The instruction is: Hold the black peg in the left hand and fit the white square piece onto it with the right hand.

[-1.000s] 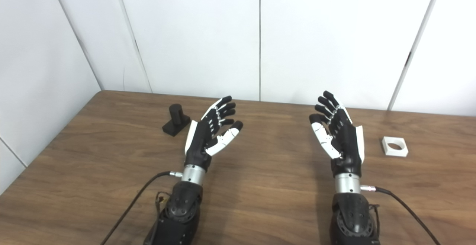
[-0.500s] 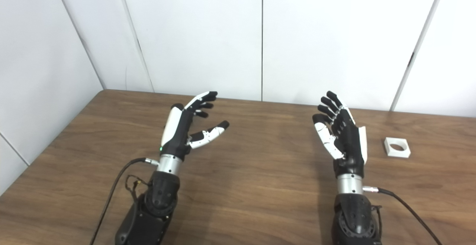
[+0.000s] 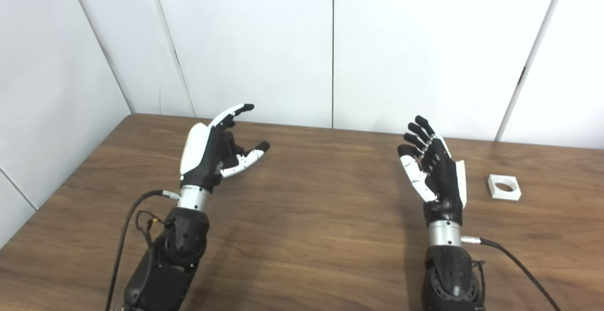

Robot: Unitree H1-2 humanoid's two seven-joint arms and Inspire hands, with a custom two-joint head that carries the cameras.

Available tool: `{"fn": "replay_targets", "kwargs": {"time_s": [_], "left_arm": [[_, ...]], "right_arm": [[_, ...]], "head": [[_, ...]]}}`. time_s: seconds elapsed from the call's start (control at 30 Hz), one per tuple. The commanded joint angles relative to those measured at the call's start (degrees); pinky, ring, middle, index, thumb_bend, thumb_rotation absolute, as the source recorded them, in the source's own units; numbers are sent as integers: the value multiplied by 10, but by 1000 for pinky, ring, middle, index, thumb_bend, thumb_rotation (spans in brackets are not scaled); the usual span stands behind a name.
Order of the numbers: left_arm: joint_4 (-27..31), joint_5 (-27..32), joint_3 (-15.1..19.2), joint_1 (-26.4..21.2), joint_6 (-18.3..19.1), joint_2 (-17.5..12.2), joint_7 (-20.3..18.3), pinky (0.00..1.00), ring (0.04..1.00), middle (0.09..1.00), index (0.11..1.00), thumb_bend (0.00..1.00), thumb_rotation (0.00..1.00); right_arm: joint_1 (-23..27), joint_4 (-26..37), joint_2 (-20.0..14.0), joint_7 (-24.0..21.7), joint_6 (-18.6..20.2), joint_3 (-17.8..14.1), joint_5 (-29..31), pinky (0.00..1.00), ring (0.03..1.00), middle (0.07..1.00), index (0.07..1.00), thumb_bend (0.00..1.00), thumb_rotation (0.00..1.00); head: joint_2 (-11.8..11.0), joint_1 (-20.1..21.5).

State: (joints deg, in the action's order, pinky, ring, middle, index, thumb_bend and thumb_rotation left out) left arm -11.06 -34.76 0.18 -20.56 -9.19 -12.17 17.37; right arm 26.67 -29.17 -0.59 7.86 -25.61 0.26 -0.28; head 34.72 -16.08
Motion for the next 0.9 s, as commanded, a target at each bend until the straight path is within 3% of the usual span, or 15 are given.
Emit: {"fn": "replay_targets", "kwargs": {"time_s": [0.0, 0.27, 0.43, 0.57, 0.87], "left_arm": [[19, -16, 10, -38, 5, -26, 22, 797, 873, 864, 803, 584, 411], [-4, -41, 14, -53, 25, -53, 48, 793, 891, 876, 800, 605, 423], [-21, -56, 10, -59, 43, -62, 61, 901, 926, 904, 811, 611, 448], [-31, -95, -1, -62, 103, -67, 62, 989, 988, 954, 822, 674, 517], [-51, -119, -19, -74, 195, -74, 49, 1000, 1000, 1000, 857, 770, 583]], "right_arm": [[-27, -34, -6, -8, -13, -7, 2, 749, 795, 826, 846, 539, 497], [-25, -35, -7, -1, -13, -7, -8, 740, 787, 826, 850, 530, 508], [-26, -34, -6, 1, -13, -8, -9, 747, 785, 820, 843, 515, 482], [-28, -34, -8, 4, -13, -5, -13, 750, 787, 825, 848, 526, 510], [-30, -29, -9, 6, -13, -5, -14, 745, 783, 828, 851, 526, 517]], "head": [[0, 0], [1, -1], [4, -1], [5, 0], [9, 2]]}}
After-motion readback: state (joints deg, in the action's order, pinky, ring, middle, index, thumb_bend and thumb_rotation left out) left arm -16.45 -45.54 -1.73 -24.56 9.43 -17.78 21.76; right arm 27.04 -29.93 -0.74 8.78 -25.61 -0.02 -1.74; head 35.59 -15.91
